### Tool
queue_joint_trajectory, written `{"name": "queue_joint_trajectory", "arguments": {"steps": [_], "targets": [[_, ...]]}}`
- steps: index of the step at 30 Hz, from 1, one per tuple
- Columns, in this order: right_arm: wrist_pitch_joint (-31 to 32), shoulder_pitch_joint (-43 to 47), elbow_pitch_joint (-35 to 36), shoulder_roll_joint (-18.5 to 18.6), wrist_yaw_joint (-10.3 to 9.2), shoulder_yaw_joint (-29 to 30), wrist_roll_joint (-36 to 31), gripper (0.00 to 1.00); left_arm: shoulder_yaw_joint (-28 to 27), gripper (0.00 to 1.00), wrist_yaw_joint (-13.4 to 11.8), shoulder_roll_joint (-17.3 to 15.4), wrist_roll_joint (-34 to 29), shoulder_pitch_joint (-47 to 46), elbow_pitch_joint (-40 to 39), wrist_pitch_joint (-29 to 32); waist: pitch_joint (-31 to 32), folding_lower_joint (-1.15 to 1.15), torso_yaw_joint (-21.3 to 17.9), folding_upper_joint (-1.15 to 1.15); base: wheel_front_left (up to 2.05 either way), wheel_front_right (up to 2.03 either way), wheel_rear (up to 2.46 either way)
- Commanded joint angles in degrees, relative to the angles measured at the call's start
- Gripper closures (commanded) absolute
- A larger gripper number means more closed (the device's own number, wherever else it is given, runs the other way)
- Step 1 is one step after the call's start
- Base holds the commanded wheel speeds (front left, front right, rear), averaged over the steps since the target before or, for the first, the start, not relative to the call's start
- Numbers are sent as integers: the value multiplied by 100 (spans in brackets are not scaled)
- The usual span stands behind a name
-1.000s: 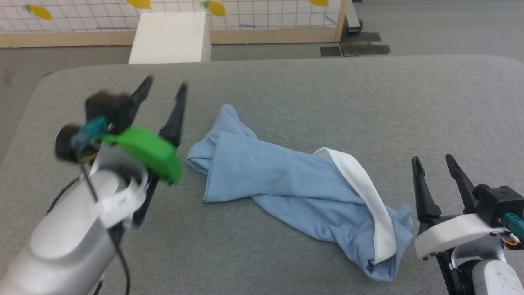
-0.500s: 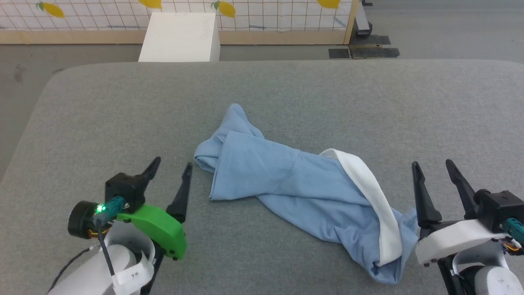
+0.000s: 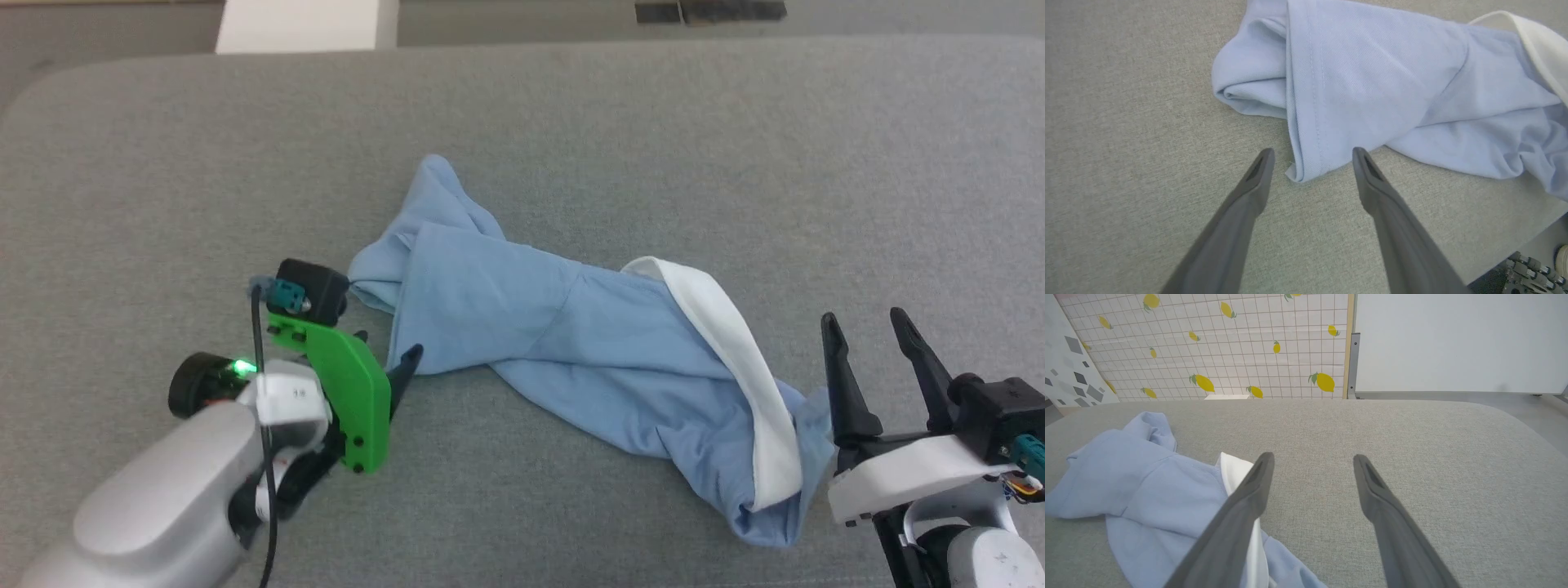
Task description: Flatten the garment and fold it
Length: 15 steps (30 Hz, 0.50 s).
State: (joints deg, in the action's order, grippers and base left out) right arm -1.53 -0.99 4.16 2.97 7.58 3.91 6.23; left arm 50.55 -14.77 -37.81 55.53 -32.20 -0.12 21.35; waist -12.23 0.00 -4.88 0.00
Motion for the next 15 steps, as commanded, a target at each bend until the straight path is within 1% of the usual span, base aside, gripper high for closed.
{"name": "queue_joint_trajectory", "arguments": {"steps": [1,3,6,9,12,13,14,15], "targets": [[-57,-56,26,-9,-9,-4,-20,0,6,0,-40,4,55,-167,106,190,-353,0,-217,0,0,0,0],[-100,-92,20,-9,-9,0,-17,0,-6,0,-68,28,143,-310,249,427,-472,0,-278,0,0,0,0],[-157,-155,-4,-9,-9,-6,-9,0,-27,0,-63,58,176,-493,437,581,-631,0,-367,0,0,0,0],[-209,-199,-39,-9,-9,-14,2,0,-41,0,7,103,243,-599,566,671,-740,0,-431,0,0,0,0],[-266,-227,-95,-9,-9,-11,13,0,-93,0,109,188,437,-626,685,757,-827,0,-472,0,0,0,0],[-283,-231,-117,-9,-9,-10,14,0,-80,37,142,203,478,-624,709,805,-843,0,-479,0,0,0,0],[-302,-237,-141,-9,-9,-8,14,0,-59,100,184,215,522,-617,729,863,-855,0,-485,0,0,0,0],[-315,-240,-159,-9,-9,-8,13,0,-36,100,215,218,554,-605,740,915,-860,0,-489,0,0,0,0]]}}
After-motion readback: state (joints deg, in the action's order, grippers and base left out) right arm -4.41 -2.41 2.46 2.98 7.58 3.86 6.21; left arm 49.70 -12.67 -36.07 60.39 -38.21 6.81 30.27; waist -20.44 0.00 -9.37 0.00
